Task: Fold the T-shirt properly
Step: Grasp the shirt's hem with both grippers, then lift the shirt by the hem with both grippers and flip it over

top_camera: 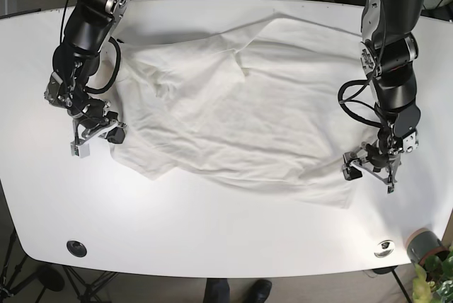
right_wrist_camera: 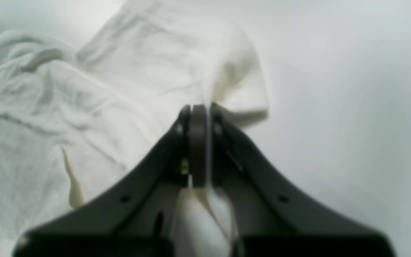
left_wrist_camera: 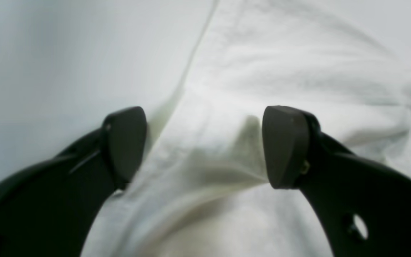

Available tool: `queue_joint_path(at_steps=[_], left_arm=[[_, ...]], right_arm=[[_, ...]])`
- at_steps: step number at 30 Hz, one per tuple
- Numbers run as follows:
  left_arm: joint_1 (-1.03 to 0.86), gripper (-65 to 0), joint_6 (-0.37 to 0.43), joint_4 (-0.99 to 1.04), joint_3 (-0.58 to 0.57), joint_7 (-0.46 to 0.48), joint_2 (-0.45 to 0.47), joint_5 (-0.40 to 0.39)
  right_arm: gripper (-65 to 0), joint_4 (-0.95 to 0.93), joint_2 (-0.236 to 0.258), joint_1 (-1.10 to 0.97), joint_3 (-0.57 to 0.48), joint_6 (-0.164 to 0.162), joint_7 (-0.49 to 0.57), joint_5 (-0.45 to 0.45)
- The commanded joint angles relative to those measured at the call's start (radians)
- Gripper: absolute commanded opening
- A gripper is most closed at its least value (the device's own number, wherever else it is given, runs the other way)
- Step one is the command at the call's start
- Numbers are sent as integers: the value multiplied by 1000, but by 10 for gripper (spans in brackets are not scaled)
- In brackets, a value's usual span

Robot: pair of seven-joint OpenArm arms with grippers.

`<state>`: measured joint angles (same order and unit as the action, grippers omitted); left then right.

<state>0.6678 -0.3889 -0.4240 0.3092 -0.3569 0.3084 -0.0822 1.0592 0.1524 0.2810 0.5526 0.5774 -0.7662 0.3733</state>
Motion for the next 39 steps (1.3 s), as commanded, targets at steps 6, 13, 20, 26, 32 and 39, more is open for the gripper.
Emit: queue_joint_path(at_steps=[6,13,20,26,32,39], left_arm=[[20,-490,-61,-14,0,-17,-2,-1],[20,-650,-77,-29,0,-21,-5,-3],[-58,-650,-134,-278,5,-123,-7,-4],[-147,-650,-134,-534,5,-218,-31,-4],[-173,-650,-132,-708,5,-304,-45,-4],[-167,-650,-130,-815,5,-330,-47,-4]], right_arm=[[-650,19,13,25,1,14,20,23],[-650,19,13,25,1,14,20,22],[-650,20,25,33,-3,14,20,20],[-650,20,59,70,-82,14,21,22],[-650,20,82,131,-91,13,23,22],[-650,19,134,245,-144,13,17,26]])
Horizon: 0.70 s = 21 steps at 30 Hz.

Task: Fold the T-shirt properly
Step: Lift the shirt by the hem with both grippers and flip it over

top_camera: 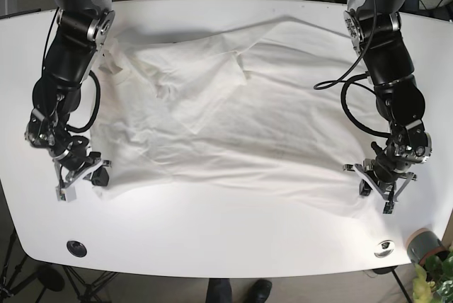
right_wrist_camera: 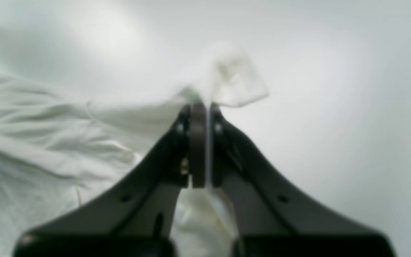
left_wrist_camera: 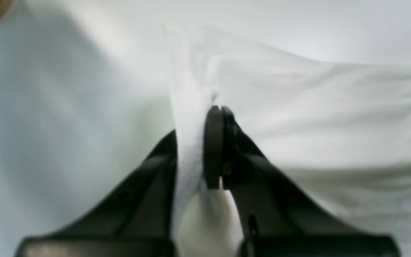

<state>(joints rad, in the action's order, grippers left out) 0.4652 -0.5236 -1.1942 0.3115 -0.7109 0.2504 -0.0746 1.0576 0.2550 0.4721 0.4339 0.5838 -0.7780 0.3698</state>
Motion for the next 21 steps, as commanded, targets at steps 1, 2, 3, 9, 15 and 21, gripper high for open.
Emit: queue_joint_path(at_steps=[1,2,3,9,15,21], left_arm=[[37,-650,4,-63,2,24,11,-12],[39,-650,4,-74,2,24,11,-12],[48,-650,4,-83,2,24,11,-12],[132,-650,4,-102,1,-23,11,-12],[212,-650,6,-118,2,-31,13,-11],[303,-650,6,-132,2,-31,13,-9]], right_arm=[[-650,20,39,72,-51,6,28,33],[-650,20,53,86,-70,6,28,33],[-650,20,65,101,-83,6,28,33],[-650,20,102,225,-134,6,10,30],[-650,17,134,385,-135,8,-56,25],[-650,17,151,557,-140,8,-128,25]])
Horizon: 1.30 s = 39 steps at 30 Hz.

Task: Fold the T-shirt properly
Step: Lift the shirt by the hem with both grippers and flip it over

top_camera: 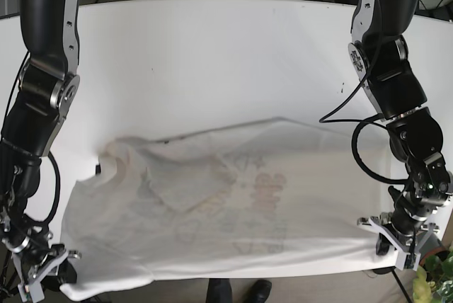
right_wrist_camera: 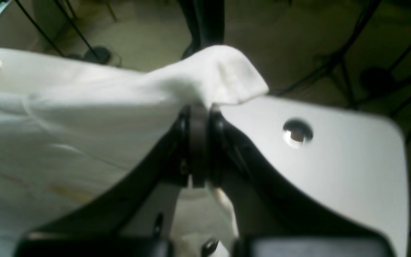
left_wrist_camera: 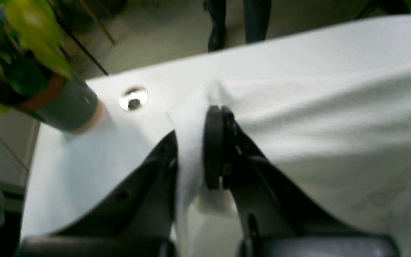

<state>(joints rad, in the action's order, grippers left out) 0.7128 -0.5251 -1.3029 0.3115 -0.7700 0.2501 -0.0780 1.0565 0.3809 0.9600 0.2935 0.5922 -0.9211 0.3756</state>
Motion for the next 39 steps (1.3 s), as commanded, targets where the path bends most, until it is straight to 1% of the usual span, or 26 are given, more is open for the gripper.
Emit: queue_joint_path(at_steps=[1,3,5,7,9,13,19,22,26,29,33,39], left_arm=[[75,-650,7,-24,2,28,13,-6],[100,-650,7,-25,2,28,16,-6],[144,-650,7,-31,2,28,19,-3],[178,-650,7,-31,2,28,22,-1],[204,-650,7,-33,2,28,38,-1],[245,-650,7,-34,2,27,67,-3],[247,-650,6,-36,2,27,81,-7],[218,-650,6,-34,5,27,85,-7],[144,-650,1,-39,51,27,79,-9],[101,-650,1,-83,64,27,79,-9],[-11,-650,0,-145,65,27,78,-9],[-164,-650,-2,-192,70,27,59,-10]], right_arm=[[-650,18,31,104,-17,-1,4,20],[-650,18,37,152,-60,-1,-14,20],[-650,18,57,208,-112,-1,-31,27],[-650,18,72,248,-133,-1,-39,29],[-650,18,74,279,-136,-1,-46,29],[-650,23,79,343,-136,-1,-117,29],[-650,60,99,346,-132,1,-145,36],[-650,101,100,300,-124,1,-171,62],[-650,153,109,211,-92,-1,-180,99],[-650,195,112,149,-78,-1,-211,132],[-650,262,112,26,-14,-1,-229,145],[-650,328,111,-158,75,-1,-252,202]])
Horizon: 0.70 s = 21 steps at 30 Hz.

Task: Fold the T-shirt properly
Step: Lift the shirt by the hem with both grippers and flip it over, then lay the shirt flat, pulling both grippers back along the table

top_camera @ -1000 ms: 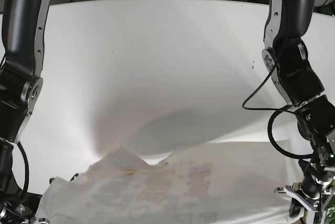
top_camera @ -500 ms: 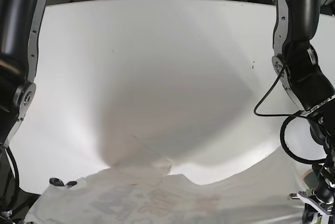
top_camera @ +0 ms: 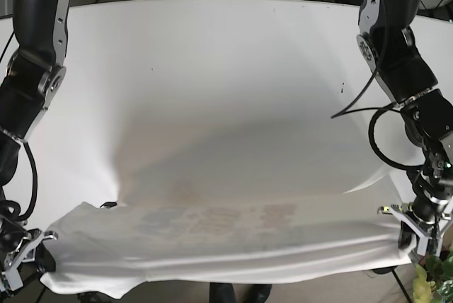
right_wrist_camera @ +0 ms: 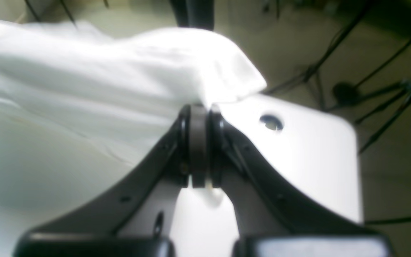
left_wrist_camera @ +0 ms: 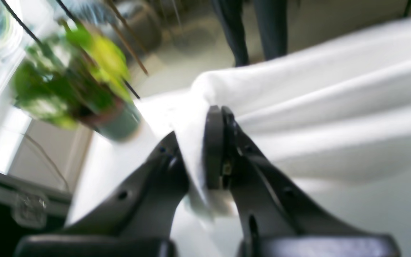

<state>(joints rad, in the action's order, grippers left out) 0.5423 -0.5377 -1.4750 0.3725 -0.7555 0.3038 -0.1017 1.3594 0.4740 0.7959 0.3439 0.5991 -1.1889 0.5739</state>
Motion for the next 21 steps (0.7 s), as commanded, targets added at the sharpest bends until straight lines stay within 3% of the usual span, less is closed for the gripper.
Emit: queue_joint_path(at_steps=[1,8,14,21], left_arm=[[-21,-650,11,-28,20,12,1,13],[-221,-650,-14,-100,89,12,-39,13],[-376,-650,-37,-125,98,17,-56,13],[-477,-650,-38,-112,174,18,-62,13]], right_arm=[[-650,28,18,-25,42,-8,16,13],[-650,167,12,-284,142,-8,14,74],[-650,314,-39,-524,228,-8,14,100],[-650,363,-97,-711,280,-8,14,120]])
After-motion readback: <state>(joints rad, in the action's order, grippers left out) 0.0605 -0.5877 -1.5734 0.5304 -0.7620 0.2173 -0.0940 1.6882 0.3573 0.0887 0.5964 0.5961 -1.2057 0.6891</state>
